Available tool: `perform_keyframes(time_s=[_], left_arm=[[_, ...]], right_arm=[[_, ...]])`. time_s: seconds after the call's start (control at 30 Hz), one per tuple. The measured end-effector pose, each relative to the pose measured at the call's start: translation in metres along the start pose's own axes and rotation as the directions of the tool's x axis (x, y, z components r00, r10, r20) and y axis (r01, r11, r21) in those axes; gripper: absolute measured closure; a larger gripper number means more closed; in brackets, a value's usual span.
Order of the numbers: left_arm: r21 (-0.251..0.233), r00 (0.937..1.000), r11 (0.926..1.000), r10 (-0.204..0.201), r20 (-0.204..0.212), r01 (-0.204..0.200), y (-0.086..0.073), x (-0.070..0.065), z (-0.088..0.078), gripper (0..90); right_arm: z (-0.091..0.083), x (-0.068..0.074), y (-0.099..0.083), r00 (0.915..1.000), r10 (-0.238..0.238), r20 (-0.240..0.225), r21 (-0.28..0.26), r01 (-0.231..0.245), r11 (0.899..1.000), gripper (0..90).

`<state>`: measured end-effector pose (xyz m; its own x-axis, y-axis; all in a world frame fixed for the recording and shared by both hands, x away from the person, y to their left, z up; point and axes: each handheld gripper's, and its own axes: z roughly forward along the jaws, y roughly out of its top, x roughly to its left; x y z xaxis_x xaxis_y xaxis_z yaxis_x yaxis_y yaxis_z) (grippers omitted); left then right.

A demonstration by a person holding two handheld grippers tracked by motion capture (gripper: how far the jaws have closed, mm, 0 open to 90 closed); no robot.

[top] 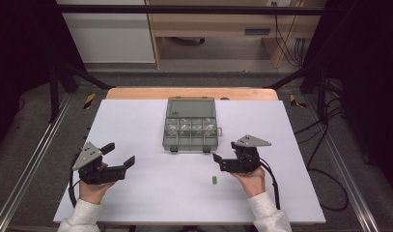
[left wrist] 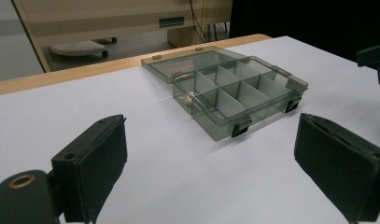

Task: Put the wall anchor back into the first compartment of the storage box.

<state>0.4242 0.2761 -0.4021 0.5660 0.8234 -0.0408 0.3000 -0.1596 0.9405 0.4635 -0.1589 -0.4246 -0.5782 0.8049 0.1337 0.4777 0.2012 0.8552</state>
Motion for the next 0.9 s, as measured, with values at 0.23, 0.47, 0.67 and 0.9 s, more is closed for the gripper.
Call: perform_keyframes(time_s=[0.23, 0.47, 0.67, 0.9], left_arm=[[-0.007, 1.0000, 1.0000, -0.002, 0.000, 0.002, 0.001, 0.000, -0.001, 9.4], [-0.008, 1.0000, 1.0000, 0.003, 0.002, -0.003, 0.001, -0.001, -0.002, 9.4], [-0.011, 1.0000, 0.9999, -0.002, 0.000, 0.002, 0.001, 0.000, -0.003, 9.4], [-0.010, 1.0000, 0.9999, 0.000, 0.002, 0.000, 0.001, -0.001, -0.003, 9.5]], right_arm=[[0.000, 0.002, -0.019, 1.0000, 0.000, -0.001, 0.056, 0.000, 0.998, 24.7], [0.010, 0.010, -0.039, 0.9999, -0.001, 0.015, 0.152, -0.001, 0.988, 31.3], [0.021, 0.018, -0.048, 0.9998, -0.015, 0.011, 0.206, 0.013, 0.979, 36.1], [0.023, 0.022, -0.053, 0.9995, -0.020, 0.024, 0.230, 0.014, 0.973, 42.4]])
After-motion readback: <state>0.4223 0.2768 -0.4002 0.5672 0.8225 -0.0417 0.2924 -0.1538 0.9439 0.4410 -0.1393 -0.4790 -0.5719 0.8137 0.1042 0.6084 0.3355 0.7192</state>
